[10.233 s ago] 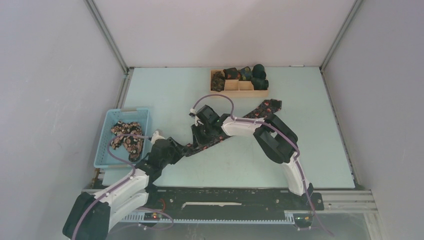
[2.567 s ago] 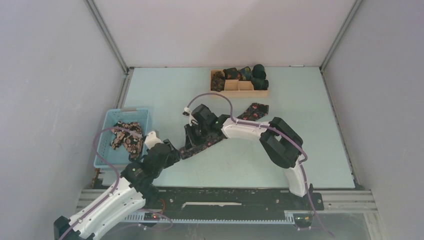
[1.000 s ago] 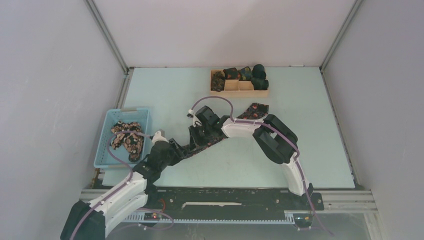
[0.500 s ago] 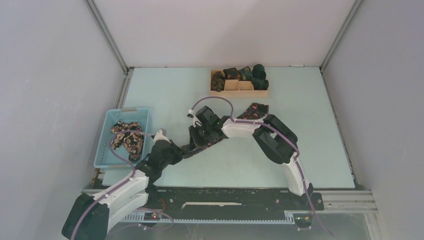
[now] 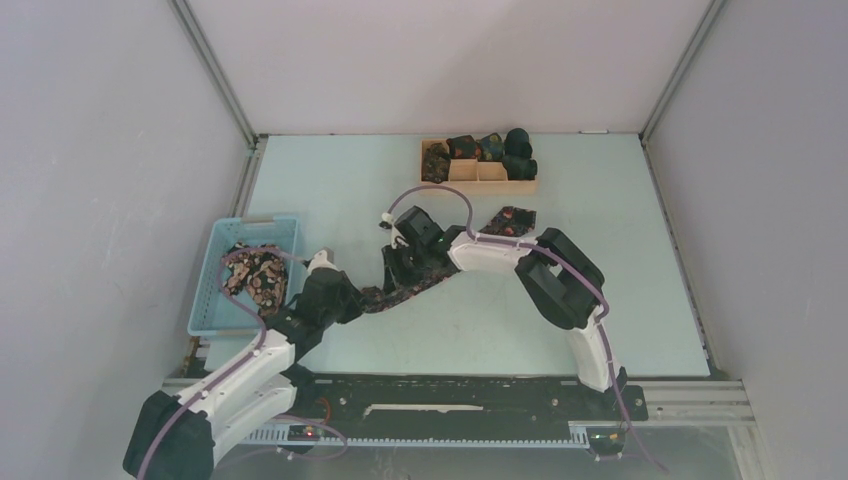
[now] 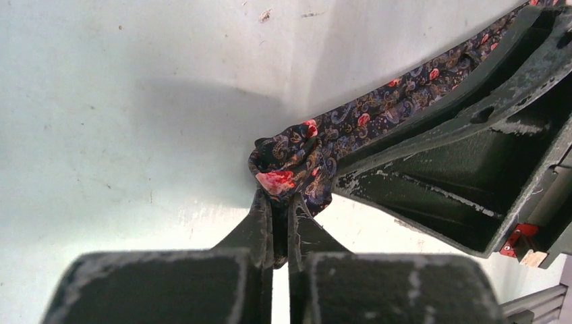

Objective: Roll the ties
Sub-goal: Roll the tie at the center of the board.

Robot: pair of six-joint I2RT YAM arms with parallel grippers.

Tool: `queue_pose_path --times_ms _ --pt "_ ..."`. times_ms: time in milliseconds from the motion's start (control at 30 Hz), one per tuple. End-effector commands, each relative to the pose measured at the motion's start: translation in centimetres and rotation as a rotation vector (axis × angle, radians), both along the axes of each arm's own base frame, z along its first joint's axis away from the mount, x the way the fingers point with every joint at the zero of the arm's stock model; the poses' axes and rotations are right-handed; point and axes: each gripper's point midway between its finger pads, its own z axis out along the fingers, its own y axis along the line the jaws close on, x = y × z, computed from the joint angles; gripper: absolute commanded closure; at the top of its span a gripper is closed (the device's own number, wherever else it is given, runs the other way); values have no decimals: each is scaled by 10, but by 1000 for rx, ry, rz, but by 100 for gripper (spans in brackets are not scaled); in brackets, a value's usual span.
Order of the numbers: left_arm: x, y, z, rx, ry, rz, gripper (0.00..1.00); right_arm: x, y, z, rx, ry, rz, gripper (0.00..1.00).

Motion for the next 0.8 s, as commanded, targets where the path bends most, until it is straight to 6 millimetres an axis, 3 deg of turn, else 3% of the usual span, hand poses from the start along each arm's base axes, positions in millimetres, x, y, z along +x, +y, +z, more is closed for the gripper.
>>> queue_pose_path --times_ms 0,200,767 --pt "2 1 8 43 5 -19 100 15 7 25 25 -71 -9 78" --pt "2 -1 15 45 8 -28 100 11 12 11 13 -44 1 81" --pt "2 -12 27 48 36 -86 100 -8 25 -3 -1 -15 37 84"
